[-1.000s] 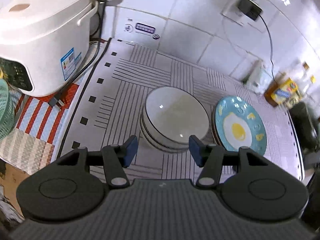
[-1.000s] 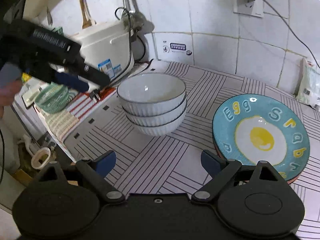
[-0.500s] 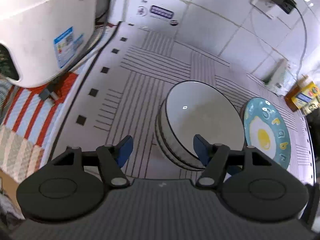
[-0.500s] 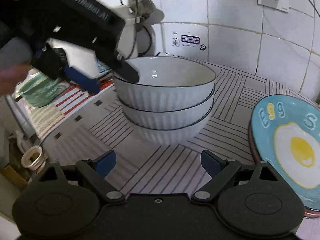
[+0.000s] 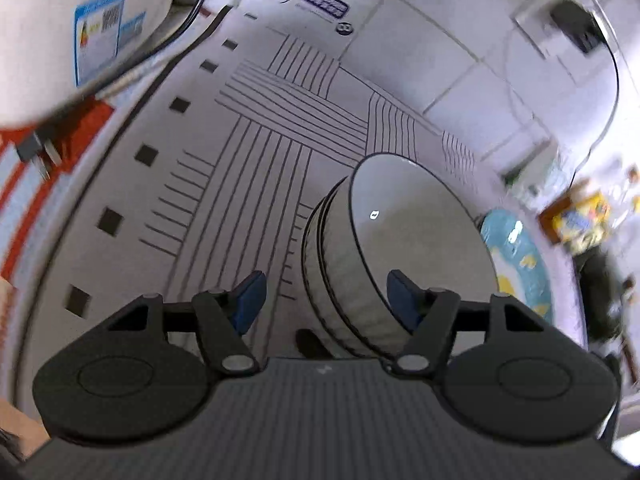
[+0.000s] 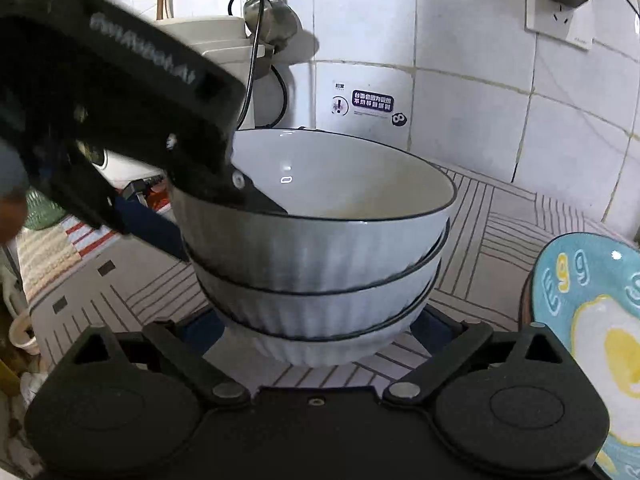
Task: Organize plates and bowls
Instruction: 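Carry the bowl stack over the blue egg plate stack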
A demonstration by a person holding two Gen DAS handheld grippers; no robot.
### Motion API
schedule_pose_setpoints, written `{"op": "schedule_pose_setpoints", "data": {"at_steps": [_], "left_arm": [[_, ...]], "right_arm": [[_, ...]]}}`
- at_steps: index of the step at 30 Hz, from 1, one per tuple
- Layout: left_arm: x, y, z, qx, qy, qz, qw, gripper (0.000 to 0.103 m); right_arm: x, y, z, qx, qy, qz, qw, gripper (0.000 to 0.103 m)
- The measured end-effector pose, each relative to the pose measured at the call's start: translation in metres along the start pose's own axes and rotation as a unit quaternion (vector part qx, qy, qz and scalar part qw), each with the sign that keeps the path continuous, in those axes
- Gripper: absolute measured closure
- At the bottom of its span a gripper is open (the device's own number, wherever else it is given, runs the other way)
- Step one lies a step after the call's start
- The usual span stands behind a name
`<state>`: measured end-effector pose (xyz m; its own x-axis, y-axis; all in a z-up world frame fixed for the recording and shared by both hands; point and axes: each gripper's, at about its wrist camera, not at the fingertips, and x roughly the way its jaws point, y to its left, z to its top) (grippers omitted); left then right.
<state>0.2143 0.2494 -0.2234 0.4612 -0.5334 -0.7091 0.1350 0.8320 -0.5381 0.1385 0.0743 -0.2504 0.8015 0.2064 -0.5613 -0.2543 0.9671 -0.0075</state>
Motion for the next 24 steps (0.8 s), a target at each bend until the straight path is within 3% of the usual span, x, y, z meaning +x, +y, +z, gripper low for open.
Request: {"op": "schedule_pose_setpoints", "data": {"at_steps": [3, 8, 13, 24], "left_arm": [[0.007, -0.001, 0.001, -0.016, -0.001, -0.012, 0.9998, 0.048], [0.012, -0.003, 0.001, -0.006, -0.014, 0.004, 0.9999, 0.054], [0.012, -0.007, -0.003, 0.019, -0.022, 0.007, 0.9996, 0.054], [-0.007, -0.019, 0.002, 0.055, -0.001, 0.005, 0.9984, 0.052]], "right_arm": [[0.006, -0.003, 0.003, 0.011, 0.003, 0.01, 1.0, 0.001], [0.015, -0.005, 0.006, 0.018, 0.008, 0.021, 1.0, 0.0], [0.018, -0.006, 0.007, 0.014, 0.008, 0.027, 1.0, 0.0], [0.004, 0.002, 0.003, -0.003, -0.018, 0.026, 0.999, 0.0]]}}
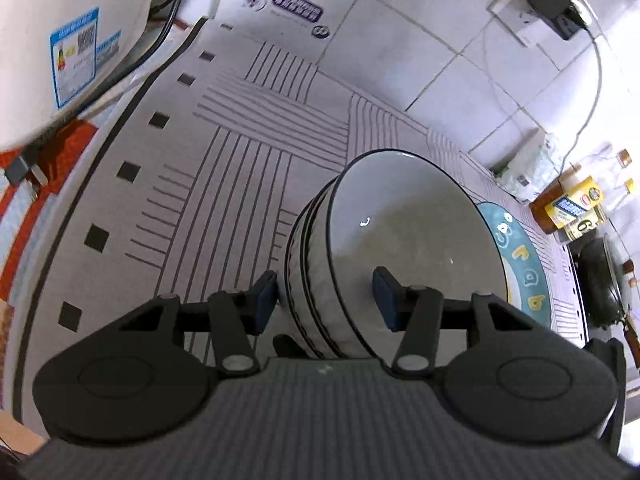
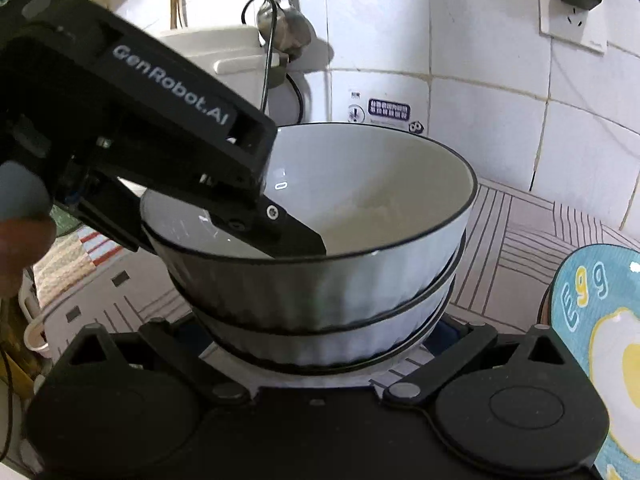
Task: Organize plates and bowls
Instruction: 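Carry the bowl stack over the blue egg plate stack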
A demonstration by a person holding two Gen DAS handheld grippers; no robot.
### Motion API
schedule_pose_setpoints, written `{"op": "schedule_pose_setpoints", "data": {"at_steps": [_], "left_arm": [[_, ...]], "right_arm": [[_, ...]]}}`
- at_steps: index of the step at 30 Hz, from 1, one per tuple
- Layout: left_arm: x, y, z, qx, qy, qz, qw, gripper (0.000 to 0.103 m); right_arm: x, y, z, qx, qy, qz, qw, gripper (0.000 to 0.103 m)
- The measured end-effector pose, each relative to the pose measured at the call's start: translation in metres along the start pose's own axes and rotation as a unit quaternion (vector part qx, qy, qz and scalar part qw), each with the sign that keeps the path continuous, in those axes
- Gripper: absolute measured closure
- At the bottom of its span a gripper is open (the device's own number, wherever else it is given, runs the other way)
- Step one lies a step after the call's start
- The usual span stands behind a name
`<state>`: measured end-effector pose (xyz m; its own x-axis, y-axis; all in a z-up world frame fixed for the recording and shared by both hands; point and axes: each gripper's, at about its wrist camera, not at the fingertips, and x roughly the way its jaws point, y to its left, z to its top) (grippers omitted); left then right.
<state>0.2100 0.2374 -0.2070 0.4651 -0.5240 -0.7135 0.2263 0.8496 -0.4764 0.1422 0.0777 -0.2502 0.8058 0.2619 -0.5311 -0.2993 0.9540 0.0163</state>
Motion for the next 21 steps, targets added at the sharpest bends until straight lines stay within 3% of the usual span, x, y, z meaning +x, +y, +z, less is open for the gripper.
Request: {"op": "schedule_pose_setpoints", "data": {"at_steps": [9, 21], "left_arm": [[-0.027, -0.043, 0.004, 0.066, -0.016, -0.013, 0.9976, 0.049], [-0.018, -0.095, 0.003, 0.11, 0.001, -0.042, 0.9931, 0.048]], "right_arm": [[-0.038, 0.005, 0.01, 0.02, -0.047, -0.038, 0.998, 0.0], [-0.078, -0.01, 0.004, 0.053, -0.059, -0.095, 0.992, 0.0]]}}
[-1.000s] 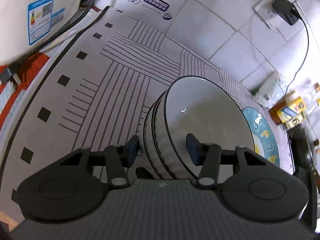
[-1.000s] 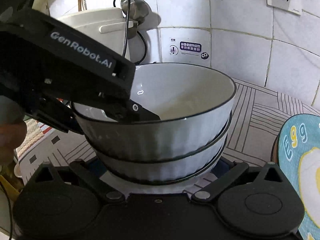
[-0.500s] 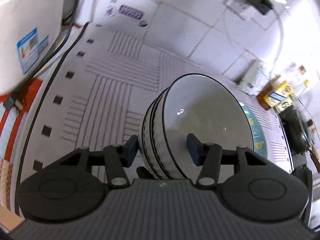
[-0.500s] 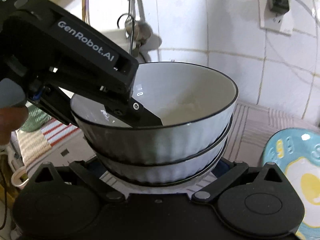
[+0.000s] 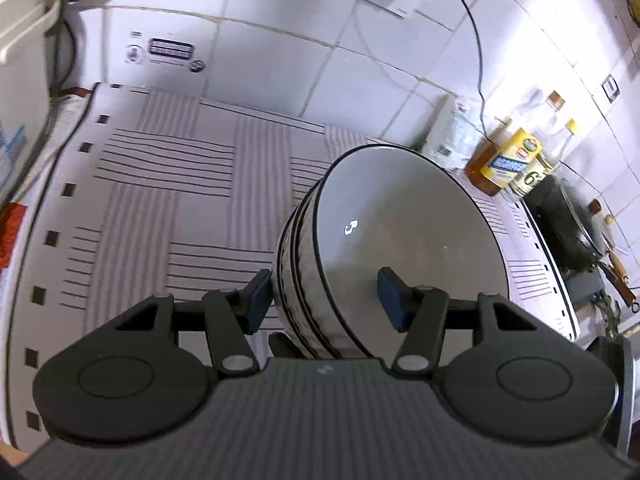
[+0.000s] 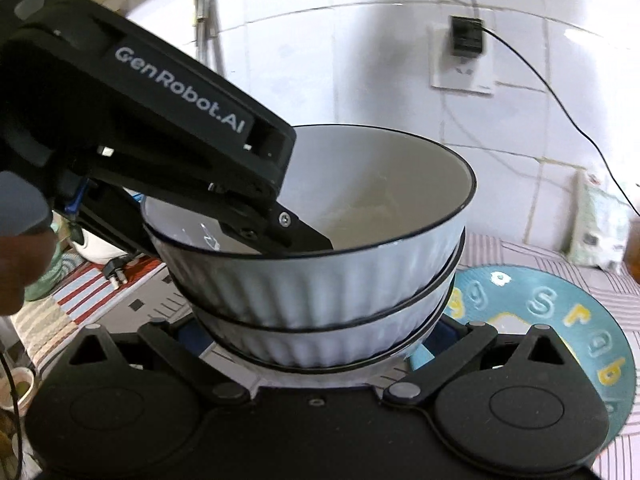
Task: Organize plates and bowls
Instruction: 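Carry the bowl stack over the blue egg plate stack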
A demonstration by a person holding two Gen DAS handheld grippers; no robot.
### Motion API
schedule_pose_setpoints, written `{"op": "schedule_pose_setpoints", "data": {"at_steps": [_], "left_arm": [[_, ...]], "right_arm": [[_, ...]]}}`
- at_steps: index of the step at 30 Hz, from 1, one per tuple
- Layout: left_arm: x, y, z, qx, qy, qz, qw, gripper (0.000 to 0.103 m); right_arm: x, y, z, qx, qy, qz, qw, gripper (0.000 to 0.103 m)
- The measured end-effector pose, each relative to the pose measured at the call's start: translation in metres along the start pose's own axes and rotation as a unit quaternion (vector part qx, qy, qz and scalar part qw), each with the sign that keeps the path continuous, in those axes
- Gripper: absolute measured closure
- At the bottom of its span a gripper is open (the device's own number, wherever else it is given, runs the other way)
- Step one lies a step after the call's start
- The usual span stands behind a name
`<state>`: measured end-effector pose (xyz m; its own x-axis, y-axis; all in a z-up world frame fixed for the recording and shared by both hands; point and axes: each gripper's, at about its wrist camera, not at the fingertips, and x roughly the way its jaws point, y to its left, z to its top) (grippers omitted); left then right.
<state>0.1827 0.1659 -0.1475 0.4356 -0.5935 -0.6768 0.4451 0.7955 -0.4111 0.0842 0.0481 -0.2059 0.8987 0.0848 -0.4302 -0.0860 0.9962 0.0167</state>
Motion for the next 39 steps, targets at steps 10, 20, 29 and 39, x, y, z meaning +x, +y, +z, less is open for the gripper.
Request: {"op": "schedule_pose_setpoints", "data": {"at_steps": [10, 20, 29, 39], "left_arm": [[0.032, -0.042, 0.007, 0.036, 0.03, -0.039, 0.9982, 0.047], [0.078, -0.072, 0.009, 0.042, 0.056, -0.046, 0.9965, 0.046], [0.106, -0.083, 0.012, 0.036, 0.072, -0.037, 0.996, 0.045], [0.113, -0.089, 0.015, 0.029, 0.068, -0.032, 0.9968, 0.04]], "right_arm": [[-0.025, -0.039, -0.007, 0.014, 0.001, -0.046, 0.999, 0.0], [-0.019, -0.09, -0.015, 0.025, 0.024, -0.067, 0.997, 0.0], [0.0, -0.111, -0.02, 0.036, 0.042, -0.064, 0.996, 0.0], [0.001, -0.121, -0.014, 0.016, 0.05, -0.045, 0.998, 0.0]]}}
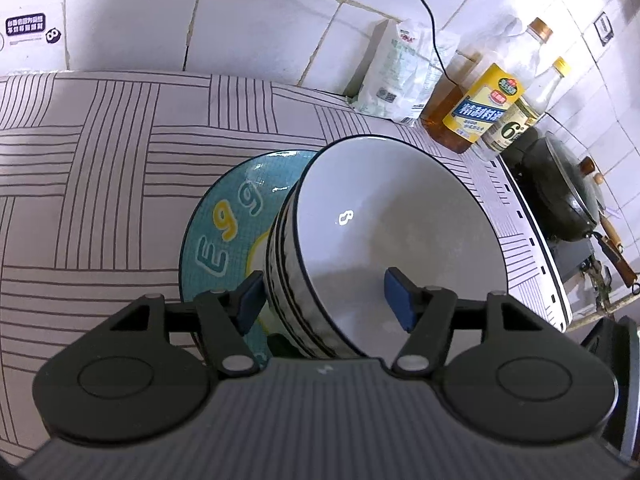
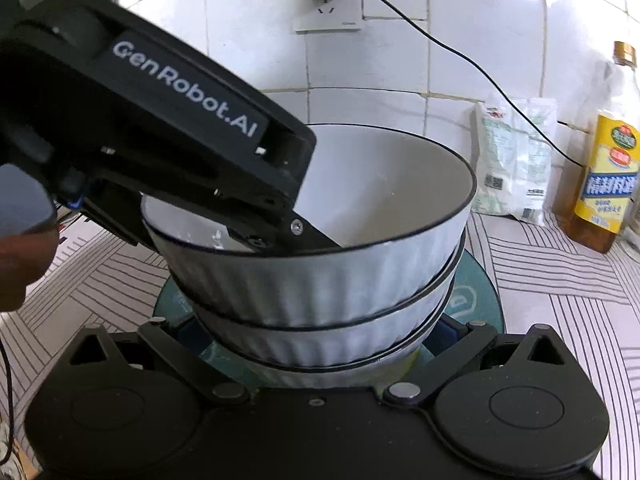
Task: Organize plates and bowls
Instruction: 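Carry the bowl stack over the blue egg plate stack, then lower the bowl stack onto the egg plate and open both grippers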
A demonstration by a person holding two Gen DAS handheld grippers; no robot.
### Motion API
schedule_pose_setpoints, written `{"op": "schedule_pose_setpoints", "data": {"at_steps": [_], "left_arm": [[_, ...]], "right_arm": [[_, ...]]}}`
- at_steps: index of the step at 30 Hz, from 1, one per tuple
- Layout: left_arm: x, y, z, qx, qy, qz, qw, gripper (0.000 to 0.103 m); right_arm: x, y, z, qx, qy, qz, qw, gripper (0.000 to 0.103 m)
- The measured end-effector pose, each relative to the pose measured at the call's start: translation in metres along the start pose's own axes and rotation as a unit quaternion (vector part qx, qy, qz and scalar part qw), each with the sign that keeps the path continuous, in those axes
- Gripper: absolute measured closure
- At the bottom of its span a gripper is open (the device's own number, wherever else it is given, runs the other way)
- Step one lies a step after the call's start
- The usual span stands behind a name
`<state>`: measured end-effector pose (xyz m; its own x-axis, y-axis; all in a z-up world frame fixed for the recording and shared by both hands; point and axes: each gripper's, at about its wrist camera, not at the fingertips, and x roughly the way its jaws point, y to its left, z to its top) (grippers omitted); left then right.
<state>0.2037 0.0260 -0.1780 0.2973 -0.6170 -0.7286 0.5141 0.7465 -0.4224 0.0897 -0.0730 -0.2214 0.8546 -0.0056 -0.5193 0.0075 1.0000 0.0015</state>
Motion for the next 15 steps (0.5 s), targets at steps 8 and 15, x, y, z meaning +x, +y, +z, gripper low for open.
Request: {"op": "schedule_pose_setpoints", "data": {"at_steps": [8, 15], "left_arm": [[0.003, -0.002, 0.001, -0.002, 0.002, 0.01, 0.9999, 0.04], [0.003, -0.002, -0.001, -0.008, -0.002, 0.015, 0.9999, 0.039]], "right_arm": [[0.008, -0.013, 0.001, 0.006, 0.006, 0.027, 1.0, 0.0], [0.018, -0.006, 0.001, -0.045, 0.025, 0.033, 0.998, 0.0]]}}
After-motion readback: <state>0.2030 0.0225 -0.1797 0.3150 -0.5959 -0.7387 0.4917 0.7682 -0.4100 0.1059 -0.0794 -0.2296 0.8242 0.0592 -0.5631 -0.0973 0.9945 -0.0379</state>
